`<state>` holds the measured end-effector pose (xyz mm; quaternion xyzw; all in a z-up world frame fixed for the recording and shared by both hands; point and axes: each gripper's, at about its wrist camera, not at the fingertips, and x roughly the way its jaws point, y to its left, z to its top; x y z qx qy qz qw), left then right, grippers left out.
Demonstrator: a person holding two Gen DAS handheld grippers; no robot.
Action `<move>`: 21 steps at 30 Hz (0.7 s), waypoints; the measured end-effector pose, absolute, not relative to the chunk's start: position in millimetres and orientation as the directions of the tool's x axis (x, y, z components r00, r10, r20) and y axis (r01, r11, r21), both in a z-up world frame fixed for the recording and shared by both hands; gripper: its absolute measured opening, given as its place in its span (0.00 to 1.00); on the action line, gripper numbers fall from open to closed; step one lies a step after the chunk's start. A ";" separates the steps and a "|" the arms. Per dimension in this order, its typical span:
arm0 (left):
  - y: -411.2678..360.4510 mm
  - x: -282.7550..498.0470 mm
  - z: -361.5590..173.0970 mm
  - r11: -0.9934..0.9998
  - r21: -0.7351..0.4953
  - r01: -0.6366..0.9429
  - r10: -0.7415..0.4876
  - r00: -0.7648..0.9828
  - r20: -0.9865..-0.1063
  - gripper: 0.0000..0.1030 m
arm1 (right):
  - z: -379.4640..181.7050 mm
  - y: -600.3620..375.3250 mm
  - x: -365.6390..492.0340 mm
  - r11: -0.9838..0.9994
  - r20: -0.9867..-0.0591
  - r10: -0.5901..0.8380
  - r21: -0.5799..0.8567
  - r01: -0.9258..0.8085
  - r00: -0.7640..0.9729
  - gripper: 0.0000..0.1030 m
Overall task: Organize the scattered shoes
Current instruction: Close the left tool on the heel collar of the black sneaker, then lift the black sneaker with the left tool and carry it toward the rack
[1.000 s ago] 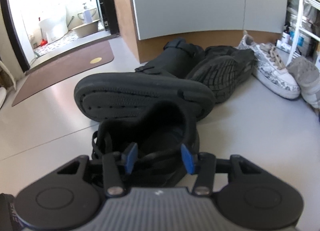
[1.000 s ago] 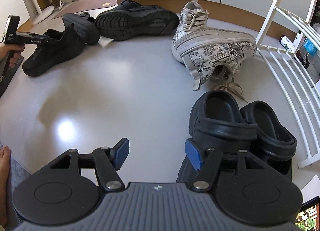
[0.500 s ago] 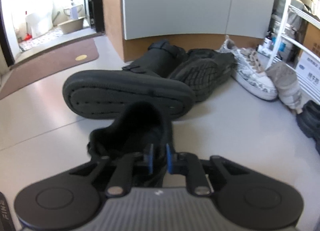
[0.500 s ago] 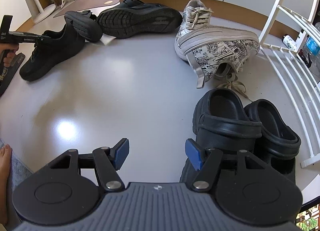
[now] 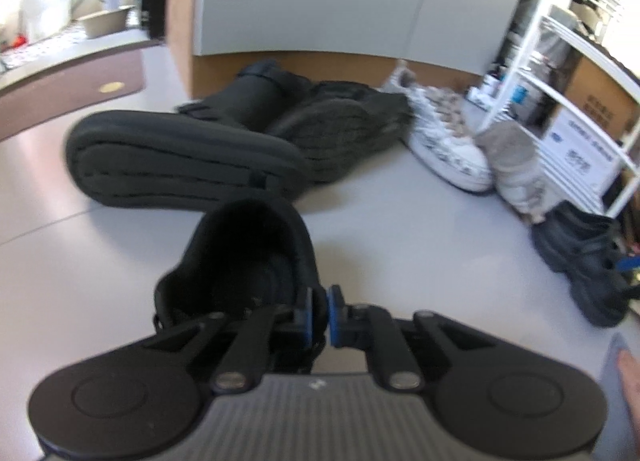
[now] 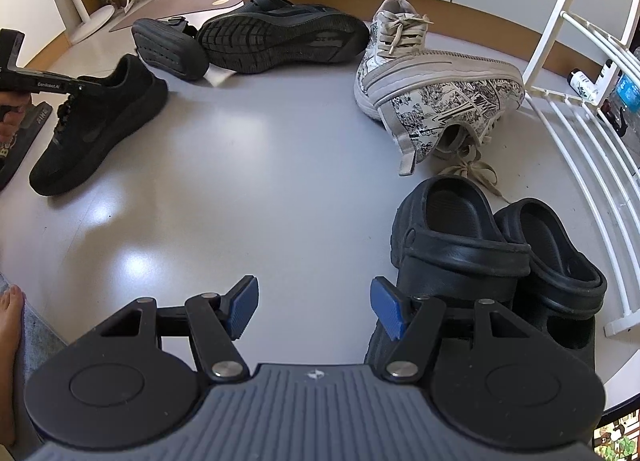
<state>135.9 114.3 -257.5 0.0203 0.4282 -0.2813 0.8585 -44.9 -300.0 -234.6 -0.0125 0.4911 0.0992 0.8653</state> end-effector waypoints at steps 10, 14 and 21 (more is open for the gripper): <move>72.4 128.5 -260.8 0.749 -0.252 0.613 -0.547 0.357 -0.757 0.07 | -234.8 -298.6 -45.8 0.977 -0.853 0.175 0.087 -0.197 0.492 0.65; 66.4 121.4 -262.7 0.734 -0.270 0.624 -0.563 0.337 -0.755 0.07 | -235.6 -298.7 -46.1 0.977 -0.855 0.177 0.092 -0.194 0.487 0.65; 59.8 115.7 -262.8 0.711 -0.286 0.642 -0.580 0.306 -0.755 0.07 | -235.6 -296.6 -45.9 0.975 -0.854 0.186 0.099 -0.199 0.486 0.65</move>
